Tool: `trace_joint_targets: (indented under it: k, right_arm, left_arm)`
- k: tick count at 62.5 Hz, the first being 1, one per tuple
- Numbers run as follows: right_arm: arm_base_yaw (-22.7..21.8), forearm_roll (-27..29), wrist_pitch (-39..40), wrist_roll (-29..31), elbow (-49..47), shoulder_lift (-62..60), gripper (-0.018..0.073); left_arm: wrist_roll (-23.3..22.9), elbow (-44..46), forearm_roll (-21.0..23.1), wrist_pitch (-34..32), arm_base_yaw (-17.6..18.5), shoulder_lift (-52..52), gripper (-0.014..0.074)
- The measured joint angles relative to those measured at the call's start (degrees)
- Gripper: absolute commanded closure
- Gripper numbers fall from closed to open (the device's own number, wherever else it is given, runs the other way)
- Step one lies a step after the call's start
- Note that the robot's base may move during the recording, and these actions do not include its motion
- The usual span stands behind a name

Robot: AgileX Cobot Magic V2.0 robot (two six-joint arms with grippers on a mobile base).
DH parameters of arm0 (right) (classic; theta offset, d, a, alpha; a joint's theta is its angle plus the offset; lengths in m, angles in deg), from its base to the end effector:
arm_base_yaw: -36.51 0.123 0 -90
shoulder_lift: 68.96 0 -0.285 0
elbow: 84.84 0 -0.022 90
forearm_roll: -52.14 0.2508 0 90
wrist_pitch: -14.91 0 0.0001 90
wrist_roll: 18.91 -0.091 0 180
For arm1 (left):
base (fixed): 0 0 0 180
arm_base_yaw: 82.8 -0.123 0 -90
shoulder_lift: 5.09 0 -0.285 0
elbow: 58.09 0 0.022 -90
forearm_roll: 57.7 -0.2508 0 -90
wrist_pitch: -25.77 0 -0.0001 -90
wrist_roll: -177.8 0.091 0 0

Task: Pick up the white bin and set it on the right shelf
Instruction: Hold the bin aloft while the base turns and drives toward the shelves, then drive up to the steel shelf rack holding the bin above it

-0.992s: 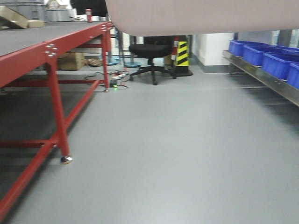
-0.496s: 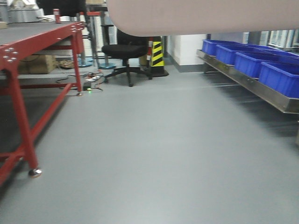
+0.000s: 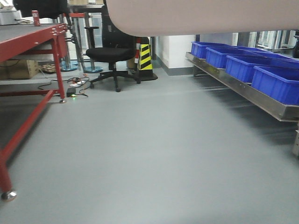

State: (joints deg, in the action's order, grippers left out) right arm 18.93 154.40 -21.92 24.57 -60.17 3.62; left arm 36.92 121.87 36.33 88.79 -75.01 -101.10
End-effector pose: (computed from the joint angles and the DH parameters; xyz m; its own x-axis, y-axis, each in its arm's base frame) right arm 0.2448 -0.0216 0.3874 -0.2618 0.8316 -0.4898 -0.1747 0.4583 0.8715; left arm 0.3092 -0.1240 0.4032 -0.7979 -0.2900 -0.5284 0.5024 0.1644 -0.8489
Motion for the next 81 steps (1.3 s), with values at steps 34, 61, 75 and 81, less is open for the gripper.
trace_joint_targets:
  k: [34, 61, 75, 81]
  right_arm:
    - [0.00, 0.00, 0.12, -0.09, 0.00, 0.00, 0.0502]
    - [0.00, 0.00, 0.22, -0.09, 0.00, 0.00, 0.0502]
    - [0.00, 0.00, 0.22, -0.09, 0.00, 0.00, 0.0502]
    - [0.00, 0.00, 0.22, -0.09, 0.00, 0.00, 0.0502]
  left_arm:
    - [0.00, 0.00, -0.10, 0.00, 0.00, 0.00, 0.0723]
    - [0.00, 0.00, -0.10, 0.00, 0.00, 0.00, 0.0723]
    - [0.00, 0.00, -0.10, 0.00, 0.00, 0.00, 0.0723]
    - [0.00, 0.00, -0.10, 0.00, 0.00, 0.00, 0.0723]
